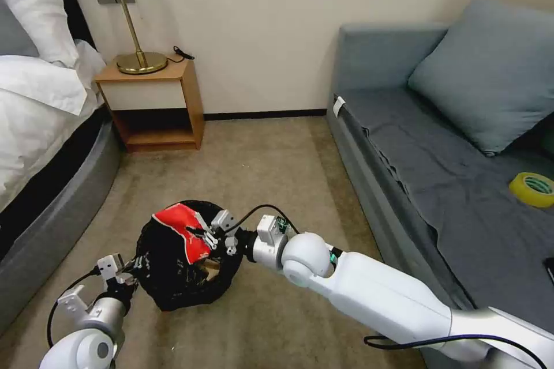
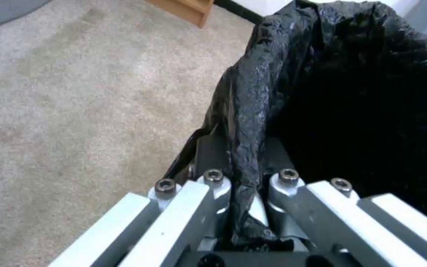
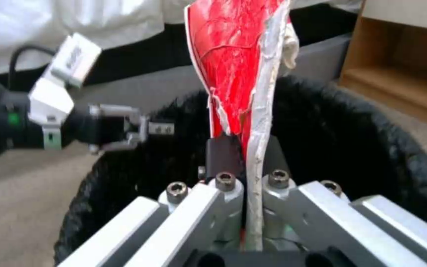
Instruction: Pick up the trash bin, then pick up the garbage on the floor and place it into the trash bin.
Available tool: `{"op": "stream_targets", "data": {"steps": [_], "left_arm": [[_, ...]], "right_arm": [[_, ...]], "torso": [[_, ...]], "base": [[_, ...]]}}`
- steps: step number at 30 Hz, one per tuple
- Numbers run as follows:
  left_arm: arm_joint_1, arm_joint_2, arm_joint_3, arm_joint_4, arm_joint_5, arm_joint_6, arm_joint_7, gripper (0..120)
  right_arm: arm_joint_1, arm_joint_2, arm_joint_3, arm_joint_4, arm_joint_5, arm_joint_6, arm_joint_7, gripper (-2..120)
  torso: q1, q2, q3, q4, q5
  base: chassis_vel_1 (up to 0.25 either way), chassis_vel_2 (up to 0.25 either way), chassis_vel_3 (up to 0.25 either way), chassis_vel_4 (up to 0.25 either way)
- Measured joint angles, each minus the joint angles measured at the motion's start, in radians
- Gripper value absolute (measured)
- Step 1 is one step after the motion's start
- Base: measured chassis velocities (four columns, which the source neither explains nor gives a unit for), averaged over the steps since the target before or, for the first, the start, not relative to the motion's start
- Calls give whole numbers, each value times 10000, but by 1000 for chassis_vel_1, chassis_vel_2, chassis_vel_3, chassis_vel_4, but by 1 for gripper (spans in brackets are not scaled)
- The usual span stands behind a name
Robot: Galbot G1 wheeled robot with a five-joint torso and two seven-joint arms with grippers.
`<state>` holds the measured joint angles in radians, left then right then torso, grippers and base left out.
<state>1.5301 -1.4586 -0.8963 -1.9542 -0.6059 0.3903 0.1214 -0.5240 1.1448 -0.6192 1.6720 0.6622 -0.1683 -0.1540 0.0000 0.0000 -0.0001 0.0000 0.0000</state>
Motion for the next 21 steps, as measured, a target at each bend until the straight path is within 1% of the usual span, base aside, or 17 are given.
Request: {"op": "stream_targets", "data": {"steps": [3, 4, 6, 7, 11, 12, 13, 15, 16, 17, 18, 19, 21], "left_arm": [[2, -42, 0, -14, 24, 1, 0, 4], [4, -78, 6, -39, 36, 1, 0, 4], [8, -119, 11, -78, 53, 2, 2, 4], [8, -119, 11, -78, 53, 2, 2, 4], [17, -220, 19, -140, 132, 2, 4, 4], [17, -220, 19, -140, 132, 2, 4, 4], [23, -238, 19, -156, 151, 3, 8, 4], [85, -312, -3, -229, 202, -16, 34, 4], [85, -312, -3, -229, 202, -16, 34, 4], [103, -331, -14, -248, 213, -24, 40, 4], [142, -365, -38, -281, 228, -39, 49, 4], [142, -365, -38, -281, 228, -39, 49, 4], [197, -403, -71, -330, 249, -72, 69, 4]], "right_arm": [[-82, -12, -9, -63, -199, 31, -18, 0], [-141, -66, -7, -72, -344, 36, -32, 2], [-204, -165, 18, -45, -423, 36, -37, 12], [-204, -165, 18, -45, -423, 36, -37, 12], [-397, -331, 224, 85, -643, 23, -41, 28], [-397, -331, 224, 85, -643, 23, -41, 28], [-439, -351, 274, 101, -686, 20, -45, 32], [-630, -505, 445, 239, -913, 5, -32, 44], [-630, -505, 445, 239, -913, 5, -32, 44], [-686, -572, 511, 298, -999, 4, -13, 47], [-787, -686, 622, 403, -1072, 0, 19, 54], [-787, -686, 622, 403, -1072, 0, 19, 54], [-983, -888, 785, 608, -1153, 6, 168, 64]], "torso": [[0, 0, 0, 0, 0], [0, 0, 0, 0, 0], [0, 0, 0, 0, 0], [0, 0, 0, 0, 0], [0, 0, 0, 0, 0], [0, 0, 0, 0, 0], [0, 0, 1, 0, 0], [0, 0, 0, 0, 1], [0, 0, 0, 0, 1], [0, 0, 0, 0, 0], [0, 0, 0, 0, 1], [0, 0, 0, 0, 1], [0, 1, 0, 0, 1]], "base": [[0, 0, 0, 0], [0, 0, 0, 0], [0, 0, 0, 0], [0, 0, 0, 0], [0, 0, 0, 0], [0, 0, 0, 0], [0, 0, 0, 0], [0, 0, 0, 0], [0, 0, 0, 0], [0, 0, 0, 0], [0, 0, 0, 0], [0, 0, 0, 0], [0, 0, 0, 0]]}}
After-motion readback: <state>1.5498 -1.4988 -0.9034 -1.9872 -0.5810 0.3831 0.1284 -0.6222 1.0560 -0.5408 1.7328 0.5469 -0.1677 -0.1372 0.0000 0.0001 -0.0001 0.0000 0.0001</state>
